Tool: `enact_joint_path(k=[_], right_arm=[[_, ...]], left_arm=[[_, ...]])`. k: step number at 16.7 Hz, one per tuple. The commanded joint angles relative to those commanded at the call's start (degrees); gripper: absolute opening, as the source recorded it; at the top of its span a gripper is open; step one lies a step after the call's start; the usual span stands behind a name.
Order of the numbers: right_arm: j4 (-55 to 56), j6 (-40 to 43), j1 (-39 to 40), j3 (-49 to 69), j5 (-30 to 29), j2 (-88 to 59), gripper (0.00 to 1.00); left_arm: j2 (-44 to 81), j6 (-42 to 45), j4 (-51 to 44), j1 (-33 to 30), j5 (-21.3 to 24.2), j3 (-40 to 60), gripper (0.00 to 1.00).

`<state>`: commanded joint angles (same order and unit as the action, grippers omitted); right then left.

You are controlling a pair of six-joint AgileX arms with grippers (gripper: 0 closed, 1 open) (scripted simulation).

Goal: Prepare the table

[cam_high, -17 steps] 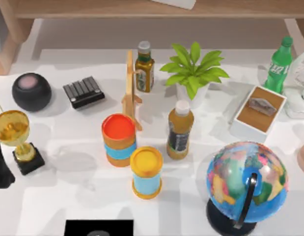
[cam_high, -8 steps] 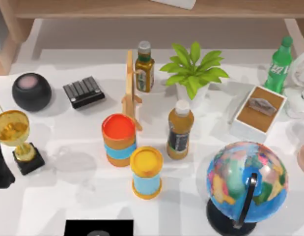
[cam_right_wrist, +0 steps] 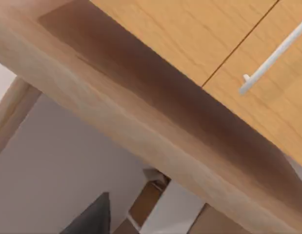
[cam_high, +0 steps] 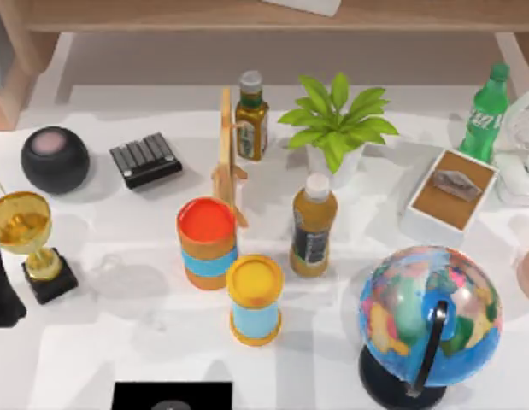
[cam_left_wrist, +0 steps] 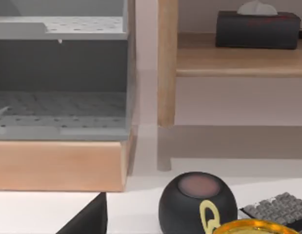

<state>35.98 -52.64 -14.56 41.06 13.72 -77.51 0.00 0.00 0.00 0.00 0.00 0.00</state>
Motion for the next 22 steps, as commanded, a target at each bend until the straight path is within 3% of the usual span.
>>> enact_joint_path(k=[7,12,16,22], right_arm=[[-19.9,29.5,7.7,-22.8,-8.1,46.3,1.00],[-31.2,45.9,12.4,-35.6,-12.2,69.3,1.00],[-35.7,52.3,14.4,-40.8,-13.6,77.1,1.00],[-36.0,52.6,14.6,-41.1,-13.7,77.5,1.00]], left_arm=[[0.0,0.0,0.0,0.0,0.0,0.0,1.00],[0.0,0.0,0.0,0.0,0.0,0.0,1.00],[0.0,0.0,0.0,0.0,0.0,0.0,1.00],[0.0,0.0,0.0,0.0,0.0,0.0,1.00]])
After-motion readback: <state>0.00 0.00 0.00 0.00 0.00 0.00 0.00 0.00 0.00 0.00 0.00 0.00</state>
